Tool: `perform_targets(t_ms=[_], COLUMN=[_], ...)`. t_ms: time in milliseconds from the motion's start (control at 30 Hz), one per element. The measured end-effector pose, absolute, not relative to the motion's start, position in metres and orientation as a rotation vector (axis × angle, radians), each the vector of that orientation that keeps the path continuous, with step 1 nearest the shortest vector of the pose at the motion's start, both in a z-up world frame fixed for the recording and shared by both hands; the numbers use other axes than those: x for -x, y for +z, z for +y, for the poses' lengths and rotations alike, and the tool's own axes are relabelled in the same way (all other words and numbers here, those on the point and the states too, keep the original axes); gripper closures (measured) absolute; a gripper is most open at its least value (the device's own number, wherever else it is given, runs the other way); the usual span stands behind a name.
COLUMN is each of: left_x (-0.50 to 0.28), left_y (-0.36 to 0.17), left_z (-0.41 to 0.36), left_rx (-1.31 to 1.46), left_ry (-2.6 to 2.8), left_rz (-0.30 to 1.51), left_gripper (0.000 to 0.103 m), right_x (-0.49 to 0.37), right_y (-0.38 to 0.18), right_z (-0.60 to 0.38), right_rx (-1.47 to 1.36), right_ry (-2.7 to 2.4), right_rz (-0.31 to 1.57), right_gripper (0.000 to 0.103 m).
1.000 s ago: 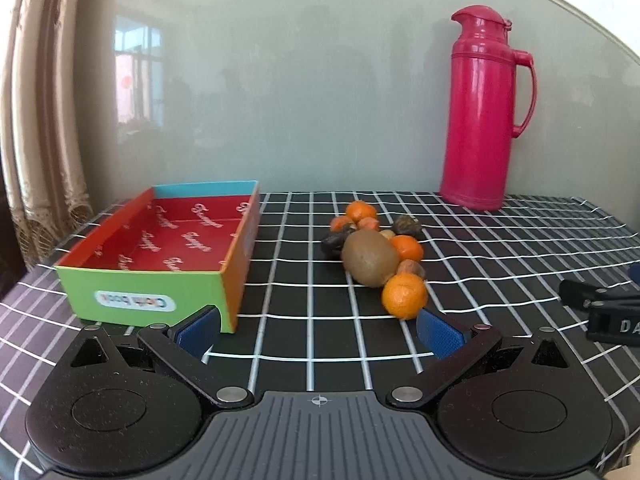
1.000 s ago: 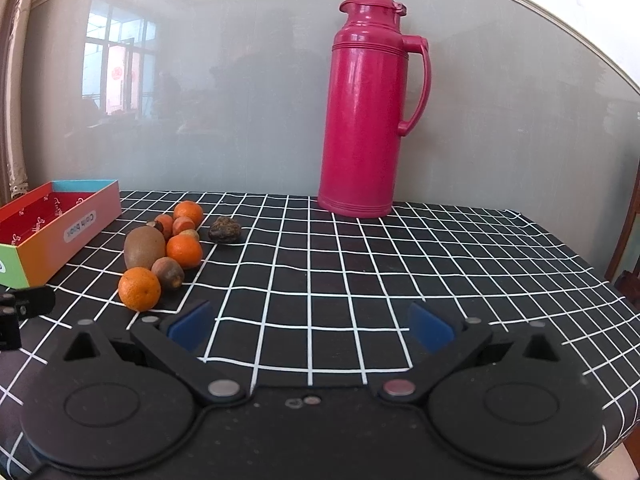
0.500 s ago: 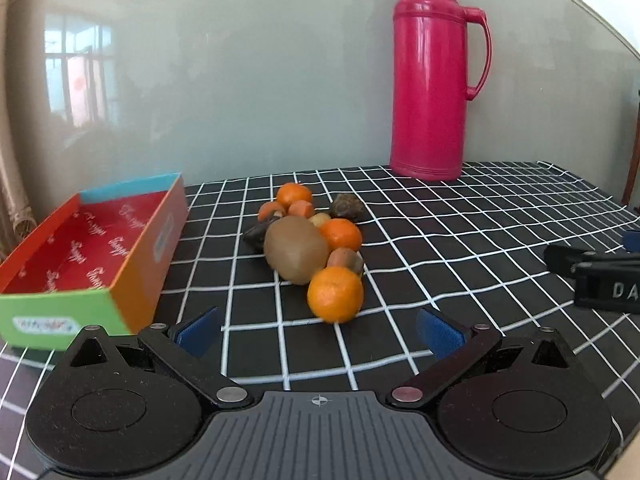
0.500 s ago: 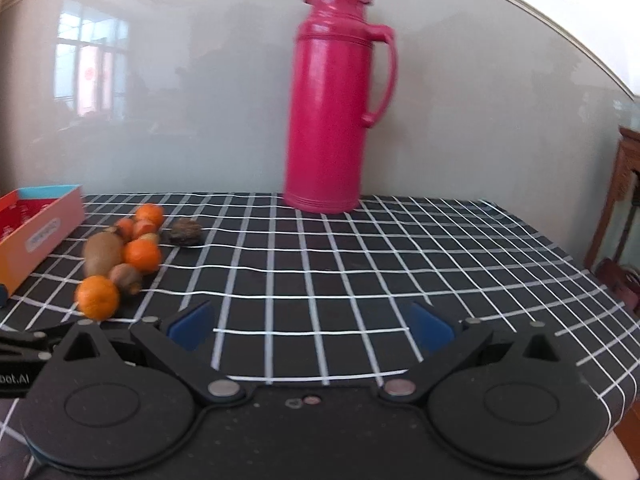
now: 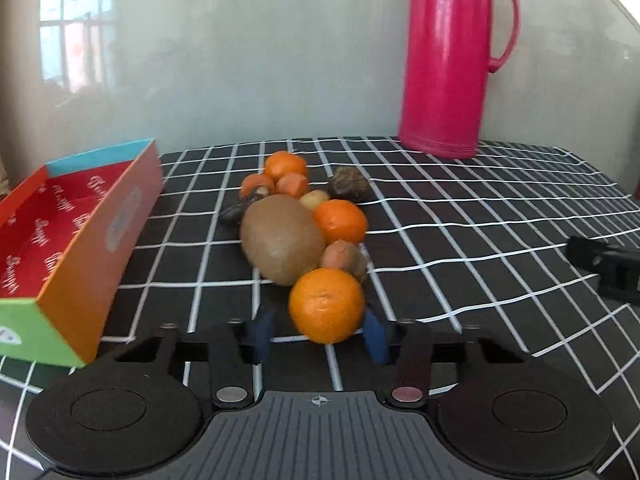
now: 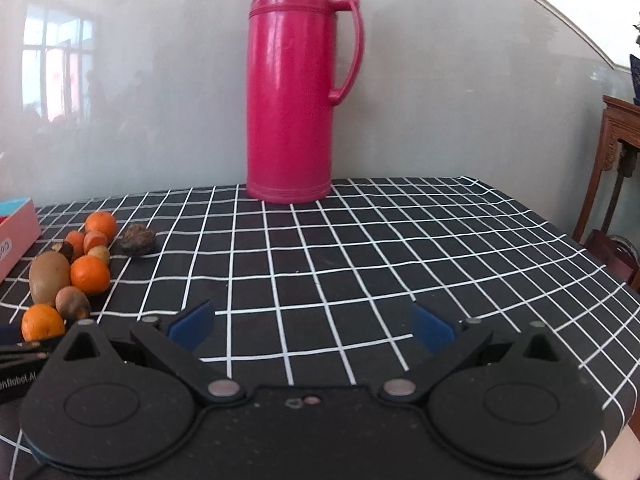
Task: Organize fruits
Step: 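Grasp the mandarin at the front of the fruit pile with the left gripper, then carry the mandarin into the red box and open the left gripper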
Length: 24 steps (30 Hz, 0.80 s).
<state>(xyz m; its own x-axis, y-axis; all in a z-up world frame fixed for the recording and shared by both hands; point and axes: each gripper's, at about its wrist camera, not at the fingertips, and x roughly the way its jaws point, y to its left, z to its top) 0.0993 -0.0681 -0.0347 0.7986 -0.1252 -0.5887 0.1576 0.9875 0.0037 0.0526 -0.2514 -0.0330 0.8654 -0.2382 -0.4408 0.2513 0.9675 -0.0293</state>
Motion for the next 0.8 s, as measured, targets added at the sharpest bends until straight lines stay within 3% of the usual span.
perform_targets(t_ms=[433, 633, 800], left_x=[-0.072, -0.062, -0.07], left_y=[-0.012, 0.011, 0.01], left_z=[-0.044, 0.009, 0.056], left_rx=[-0.086, -0.063, -0.02], left_ry=[-0.107, 0.042, 0.124], left_rz=[0.497, 0.383, 0.42], left_gripper=[0.065, 0.065, 0.065], right_x=[-0.051, -0.055, -0.058], right_y=[-0.032, -0.032, -0.032], right_z=[-0.247, -0.224, -0.204], right_rx=[-0.019, 0.016, 0.035], right_ry=[-0.253, -0.214, -0.182], right_rz=[0.457, 0.456, 0.455], right_gripper=[0.0, 0.0, 0.0])
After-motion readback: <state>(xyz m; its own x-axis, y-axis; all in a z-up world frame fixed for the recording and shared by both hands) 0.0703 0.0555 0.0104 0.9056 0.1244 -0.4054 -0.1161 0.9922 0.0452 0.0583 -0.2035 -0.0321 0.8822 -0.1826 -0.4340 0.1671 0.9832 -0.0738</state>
